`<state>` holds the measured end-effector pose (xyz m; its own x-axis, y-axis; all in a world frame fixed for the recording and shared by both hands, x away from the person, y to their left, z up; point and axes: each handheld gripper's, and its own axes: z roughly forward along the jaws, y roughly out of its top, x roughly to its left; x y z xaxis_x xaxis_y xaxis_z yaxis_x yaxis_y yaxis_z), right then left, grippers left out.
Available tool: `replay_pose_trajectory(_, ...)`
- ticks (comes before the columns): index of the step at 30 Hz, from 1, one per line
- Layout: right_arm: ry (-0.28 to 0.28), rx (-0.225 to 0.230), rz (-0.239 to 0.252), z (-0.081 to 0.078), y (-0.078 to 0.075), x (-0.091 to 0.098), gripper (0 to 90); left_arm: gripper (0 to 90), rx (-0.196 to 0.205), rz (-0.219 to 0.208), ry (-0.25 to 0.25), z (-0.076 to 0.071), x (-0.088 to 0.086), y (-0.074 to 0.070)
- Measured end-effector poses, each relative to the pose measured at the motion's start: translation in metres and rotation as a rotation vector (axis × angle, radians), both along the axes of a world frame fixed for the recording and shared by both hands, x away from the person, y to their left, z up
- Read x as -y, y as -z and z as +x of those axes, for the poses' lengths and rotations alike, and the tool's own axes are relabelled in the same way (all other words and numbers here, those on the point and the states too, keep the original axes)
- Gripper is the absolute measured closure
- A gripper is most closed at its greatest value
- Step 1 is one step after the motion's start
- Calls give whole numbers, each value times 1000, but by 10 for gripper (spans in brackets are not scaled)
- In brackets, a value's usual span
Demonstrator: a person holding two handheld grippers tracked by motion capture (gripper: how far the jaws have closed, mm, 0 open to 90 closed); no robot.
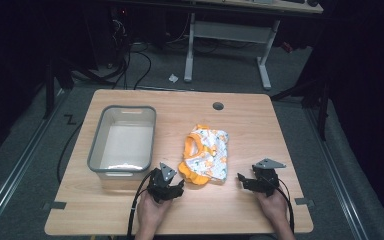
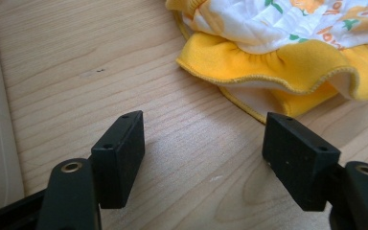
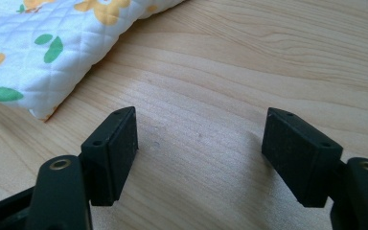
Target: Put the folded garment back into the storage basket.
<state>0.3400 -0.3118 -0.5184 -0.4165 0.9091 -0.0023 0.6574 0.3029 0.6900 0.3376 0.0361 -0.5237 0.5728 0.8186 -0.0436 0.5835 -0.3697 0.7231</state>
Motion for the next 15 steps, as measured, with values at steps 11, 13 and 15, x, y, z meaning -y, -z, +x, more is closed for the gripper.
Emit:
replay_pose_trajectory(11, 0, 0, 0, 0, 0, 0, 286, 319, -1, -1, -5, -1, 0, 0)
replay_pose_trajectory(13, 1, 0, 0, 0, 0, 0, 286, 319, 0, -1, -6, -1, 0, 0)
replay_pose_trajectory(15, 1, 0, 0, 0, 0, 0, 286, 319, 0, -1, -6, -1, 0, 0)
